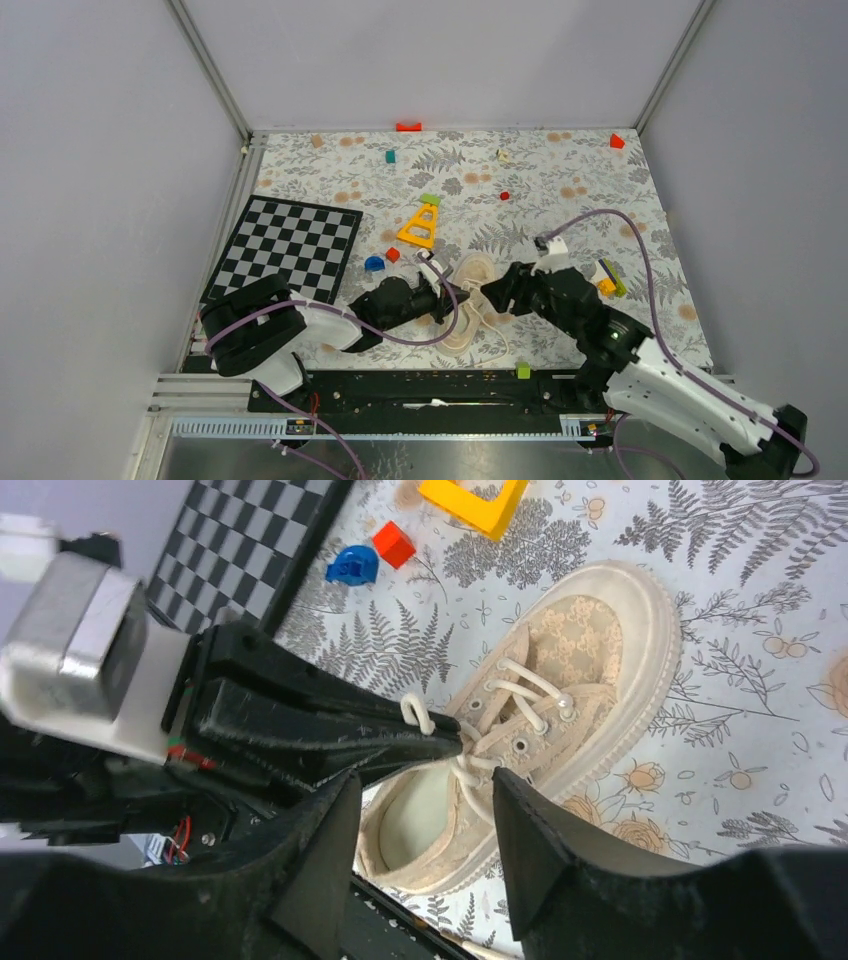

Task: Tie the shoes
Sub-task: Wrap the shoelace around the shoelace.

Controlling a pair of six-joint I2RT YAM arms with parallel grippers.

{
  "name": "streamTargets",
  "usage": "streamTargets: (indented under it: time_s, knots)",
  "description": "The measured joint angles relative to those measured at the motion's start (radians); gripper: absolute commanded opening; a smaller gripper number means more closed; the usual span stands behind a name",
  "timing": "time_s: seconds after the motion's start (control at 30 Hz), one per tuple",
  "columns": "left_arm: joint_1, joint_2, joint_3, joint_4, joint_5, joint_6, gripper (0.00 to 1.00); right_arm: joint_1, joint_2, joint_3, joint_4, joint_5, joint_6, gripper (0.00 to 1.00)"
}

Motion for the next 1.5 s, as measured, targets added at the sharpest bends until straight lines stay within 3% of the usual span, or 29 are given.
streamTargets:
  time_s: [0.17, 0.47, 0.6, 0.83, 0.87, 0.9, 0.93, 0.97, 1.0, 1.03, 1.17, 1.27, 1.37, 1.5]
  knots:
    - [0.001, 0.0, -0.003, 0.012, -0.017, -0.016, 0.0, 0.0, -0.143, -0.097, -0.049, -0.013, -0.021, 0.53]
    - [0.005, 0.005, -0.003, 0.029, -0.024, -0.043, 0.0, 0.0, 0.076, -0.234, -0.045, -0.125, -0.009, 0.56]
    - [0.005, 0.006, -0.003, 0.031, -0.024, -0.053, 0.0, 0.0, 0.129, -0.24, 0.014, -0.159, -0.001, 0.44]
    - [0.005, 0.011, -0.01, 0.045, -0.024, -0.058, 0.0, 0.0, 0.173, -0.245, 0.056, -0.177, 0.032, 0.06]
    - [0.005, 0.011, -0.013, 0.045, -0.024, -0.058, 0.0, 0.0, 0.173, -0.245, 0.056, -0.175, 0.033, 0.05]
    - [0.005, 0.011, -0.016, 0.046, -0.024, -0.059, 0.0, 0.0, 0.173, -0.245, 0.055, -0.172, 0.035, 0.06]
    - [0.005, 0.011, -0.018, 0.047, -0.024, -0.059, 0.0, 0.0, 0.172, -0.245, 0.053, -0.169, 0.04, 0.21]
    - [0.006, 0.011, -0.021, 0.05, -0.024, -0.059, 0.0, 0.0, 0.169, -0.245, 0.048, -0.161, 0.042, 0.44]
    - [0.006, 0.011, -0.024, 0.051, -0.024, -0.059, 0.0, 0.0, 0.163, -0.245, 0.039, -0.151, 0.047, 0.62]
    - [0.006, 0.011, -0.026, 0.052, -0.024, -0.059, 0.0, 0.0, 0.154, -0.245, 0.027, -0.142, 0.054, 0.73]
    - [0.006, 0.011, -0.029, 0.061, -0.024, -0.059, 0.0, 0.0, 0.116, -0.245, -0.002, -0.115, 0.072, 0.77]
    - [0.006, 0.011, -0.029, 0.066, -0.023, -0.06, 0.0, 0.0, 0.111, -0.246, -0.013, -0.116, 0.091, 0.68]
    - [0.006, 0.011, -0.029, 0.066, -0.023, -0.06, 0.0, 0.0, 0.12, -0.259, 0.002, -0.12, 0.11, 0.49]
    - [0.006, 0.011, -0.029, 0.067, -0.021, -0.06, 0.0, 0.0, 0.137, -0.285, 0.036, -0.136, 0.138, 0.08]
